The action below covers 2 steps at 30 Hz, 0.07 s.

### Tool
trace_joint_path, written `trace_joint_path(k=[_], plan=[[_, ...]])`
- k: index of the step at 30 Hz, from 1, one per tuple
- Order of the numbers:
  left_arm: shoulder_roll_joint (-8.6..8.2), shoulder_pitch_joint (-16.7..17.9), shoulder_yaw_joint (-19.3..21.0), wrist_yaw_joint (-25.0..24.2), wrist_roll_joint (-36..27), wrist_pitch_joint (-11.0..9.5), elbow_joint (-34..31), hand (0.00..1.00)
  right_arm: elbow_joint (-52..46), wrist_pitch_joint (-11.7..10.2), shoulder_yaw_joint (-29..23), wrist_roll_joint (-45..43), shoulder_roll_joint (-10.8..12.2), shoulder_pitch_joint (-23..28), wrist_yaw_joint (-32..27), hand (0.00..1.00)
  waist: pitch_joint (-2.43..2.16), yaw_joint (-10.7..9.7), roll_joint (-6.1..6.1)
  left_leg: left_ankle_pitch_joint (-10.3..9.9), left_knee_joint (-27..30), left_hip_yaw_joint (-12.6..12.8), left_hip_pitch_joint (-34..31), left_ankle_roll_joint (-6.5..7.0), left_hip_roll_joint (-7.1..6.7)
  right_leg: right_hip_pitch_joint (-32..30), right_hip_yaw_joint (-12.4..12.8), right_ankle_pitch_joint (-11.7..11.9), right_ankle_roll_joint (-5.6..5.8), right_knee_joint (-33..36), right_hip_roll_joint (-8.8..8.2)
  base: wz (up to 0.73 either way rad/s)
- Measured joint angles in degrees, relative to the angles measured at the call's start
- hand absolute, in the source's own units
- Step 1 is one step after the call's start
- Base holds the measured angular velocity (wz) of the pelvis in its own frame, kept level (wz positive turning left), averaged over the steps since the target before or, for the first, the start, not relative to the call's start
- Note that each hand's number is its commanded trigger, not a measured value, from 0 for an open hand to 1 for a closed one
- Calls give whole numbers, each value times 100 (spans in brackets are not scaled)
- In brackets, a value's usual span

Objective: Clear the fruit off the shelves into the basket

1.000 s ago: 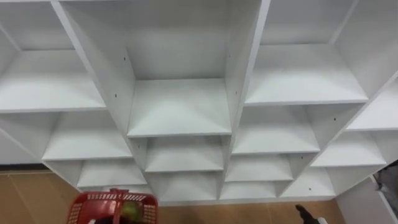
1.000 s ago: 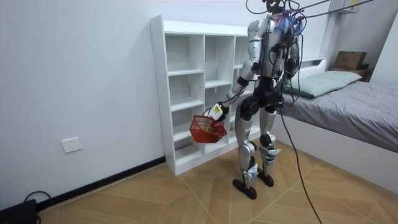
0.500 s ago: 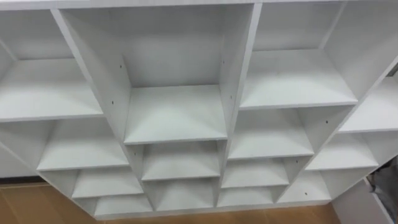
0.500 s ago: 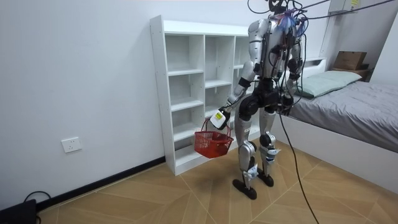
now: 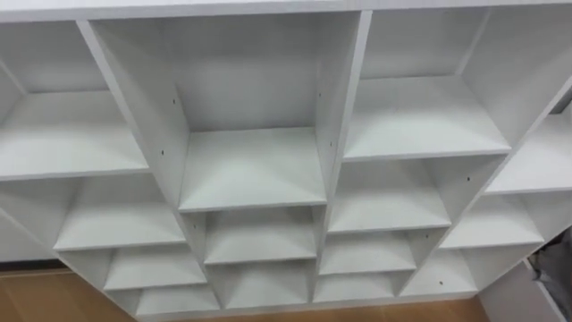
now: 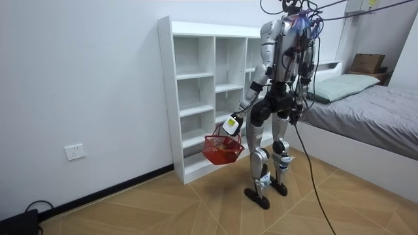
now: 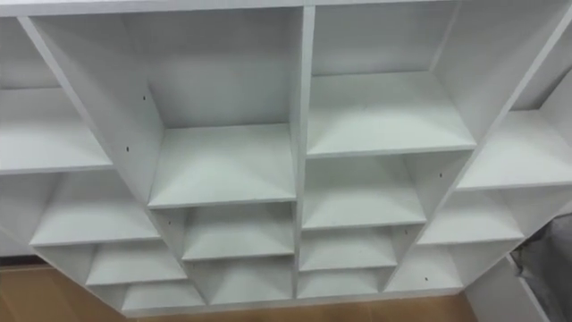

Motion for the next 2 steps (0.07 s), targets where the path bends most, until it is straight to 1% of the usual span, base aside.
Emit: trace_joint_path(k=[2], plan=[[-9, 14, -2, -50, 0, 8, 0, 100, 8, 14, 30, 0, 1, -1, 34, 0, 0, 1, -3, -1, 0, -1, 8, 0, 0, 20, -7, 0, 0, -15, 0, 0]])
